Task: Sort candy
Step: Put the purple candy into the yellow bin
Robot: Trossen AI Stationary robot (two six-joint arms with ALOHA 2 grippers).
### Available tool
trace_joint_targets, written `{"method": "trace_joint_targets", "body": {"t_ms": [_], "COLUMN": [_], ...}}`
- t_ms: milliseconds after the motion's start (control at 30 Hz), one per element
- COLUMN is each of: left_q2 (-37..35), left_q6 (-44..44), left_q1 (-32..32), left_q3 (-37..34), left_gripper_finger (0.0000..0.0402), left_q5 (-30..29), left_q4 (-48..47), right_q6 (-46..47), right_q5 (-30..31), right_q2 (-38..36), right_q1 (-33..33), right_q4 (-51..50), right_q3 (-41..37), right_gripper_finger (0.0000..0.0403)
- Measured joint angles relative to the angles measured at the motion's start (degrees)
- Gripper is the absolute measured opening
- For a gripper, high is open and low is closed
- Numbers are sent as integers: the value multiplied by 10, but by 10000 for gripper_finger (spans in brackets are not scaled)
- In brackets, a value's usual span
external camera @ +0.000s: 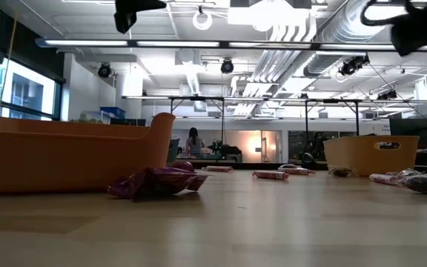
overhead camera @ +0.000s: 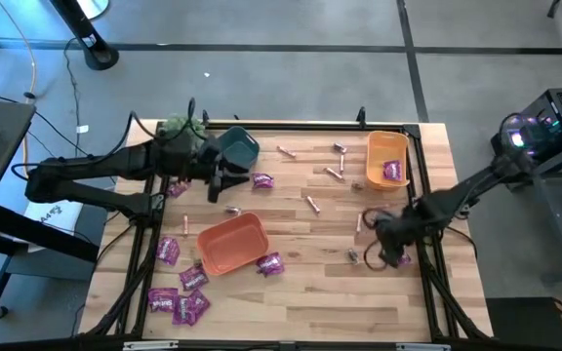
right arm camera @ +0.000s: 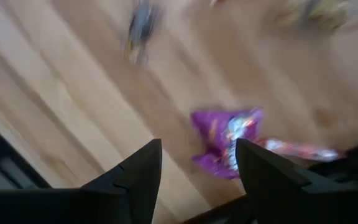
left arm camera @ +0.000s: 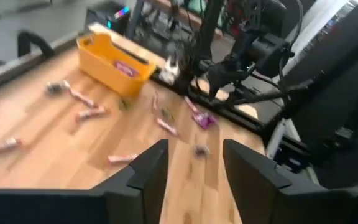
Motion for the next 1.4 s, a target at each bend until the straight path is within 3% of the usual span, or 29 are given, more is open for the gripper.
{"method": "trace_joint_targets", "body": {"t_ms": [233, 400, 533, 633, 767, 833, 933, 1133, 1267, 1400], "left_q2": [8, 14, 17, 17, 11, -1, -37, -112, -139, -141], "left_q6": [-5, -7, -6, -8, -48, -67, -56, 7, 23, 20], "left_q1": [-20, -34, -45, -52, -56, -56, -56, -41, -28, -28], "left_q3": [0, 0, -3, -27, -54, -57, -50, -48, -48, -48], "left_gripper_finger": [179, 180, 180, 180, 179, 177, 175, 172, 172, 173], "left_q5": [-28, -55, -100, -153, -170, -147, -128, -192, -204, -204], "left_q4": [-63, -140, -165, -166, -160, -143, -77, 45, 24, -81], "right_q6": [3, 2, 22, 24, 0, -13, -16, -32, -28, -60], "right_q5": [-30, -29, -25, -20, -5, 18, 71, 260, 363, 396], "right_q2": [76, 116, 159, 185, 186, 175, 149, 98, 56, 22], "right_q1": [55, 62, 62, 61, 58, 57, 47, -36, -132, -236], "right_q4": [48, 142, 145, 135, 125, 102, 16, -174, -205, -196], "right_q3": [-73, -109, -121, -124, -95, -60, 6, 128, 147, 120], "right_gripper_finger": [199, 199, 193, 160, 45, 25, 36, 14, 32, 72]}}
